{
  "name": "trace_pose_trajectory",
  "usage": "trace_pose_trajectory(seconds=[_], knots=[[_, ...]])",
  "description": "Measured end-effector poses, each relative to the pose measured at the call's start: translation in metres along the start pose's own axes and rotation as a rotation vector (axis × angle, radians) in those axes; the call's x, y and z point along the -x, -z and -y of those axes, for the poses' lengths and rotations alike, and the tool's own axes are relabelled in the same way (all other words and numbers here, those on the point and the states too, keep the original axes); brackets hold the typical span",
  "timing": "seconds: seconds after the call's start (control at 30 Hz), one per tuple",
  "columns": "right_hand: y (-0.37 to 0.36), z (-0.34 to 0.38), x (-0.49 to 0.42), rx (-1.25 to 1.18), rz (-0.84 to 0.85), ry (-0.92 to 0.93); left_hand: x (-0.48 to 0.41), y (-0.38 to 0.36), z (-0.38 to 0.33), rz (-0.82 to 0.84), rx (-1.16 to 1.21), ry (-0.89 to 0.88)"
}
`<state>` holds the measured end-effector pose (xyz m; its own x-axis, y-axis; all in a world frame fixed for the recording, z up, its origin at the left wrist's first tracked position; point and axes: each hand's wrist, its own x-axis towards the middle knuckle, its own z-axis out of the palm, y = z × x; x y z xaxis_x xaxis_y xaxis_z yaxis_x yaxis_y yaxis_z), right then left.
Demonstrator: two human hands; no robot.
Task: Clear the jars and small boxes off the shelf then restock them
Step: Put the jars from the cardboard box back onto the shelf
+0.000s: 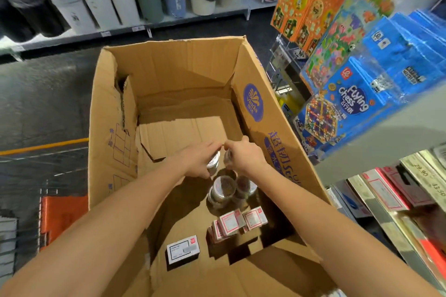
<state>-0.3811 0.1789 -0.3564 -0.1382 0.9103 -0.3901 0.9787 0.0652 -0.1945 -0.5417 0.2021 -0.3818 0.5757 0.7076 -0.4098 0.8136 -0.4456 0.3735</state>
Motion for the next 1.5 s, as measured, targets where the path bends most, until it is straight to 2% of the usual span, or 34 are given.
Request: trace_pose_trajectory(seconds=[0.13,0.4,0.6,0.8,0.97,1.13,1.5], knots=[[0.041,0.012,0.029,0.049,-0.112,0.072,0.022,0.042,-0.021,-0.109,0.042,0.042],[0.129,0.007,0.152,0.105,-0.482,0.091,0.094,0.129,-0.110,-0.430,-0.216,-0.040],[0.174,-0.036,0.279,0.274,-0.679,-0.016,0.134,0.158,-0.232,-0.624,-0.347,-0.242],[0.190,-0.080,0.407,0.385,-0.809,-0.258,0.147,0.150,-0.362,-0.747,-0.262,-0.520],[0.196,-0.123,0.482,0.429,-0.823,-0.468,0.143,0.143,-0.453,-0.755,-0.251,-0.653],[0.203,-0.165,0.524,0.386,-0.828,-0.570,0.135,0.145,-0.522,-0.769,-0.154,-0.764],[0.242,-0.245,0.525,0.354,-0.847,-0.822,0.056,0.183,-0.593,-0.787,-0.148,-0.918]])
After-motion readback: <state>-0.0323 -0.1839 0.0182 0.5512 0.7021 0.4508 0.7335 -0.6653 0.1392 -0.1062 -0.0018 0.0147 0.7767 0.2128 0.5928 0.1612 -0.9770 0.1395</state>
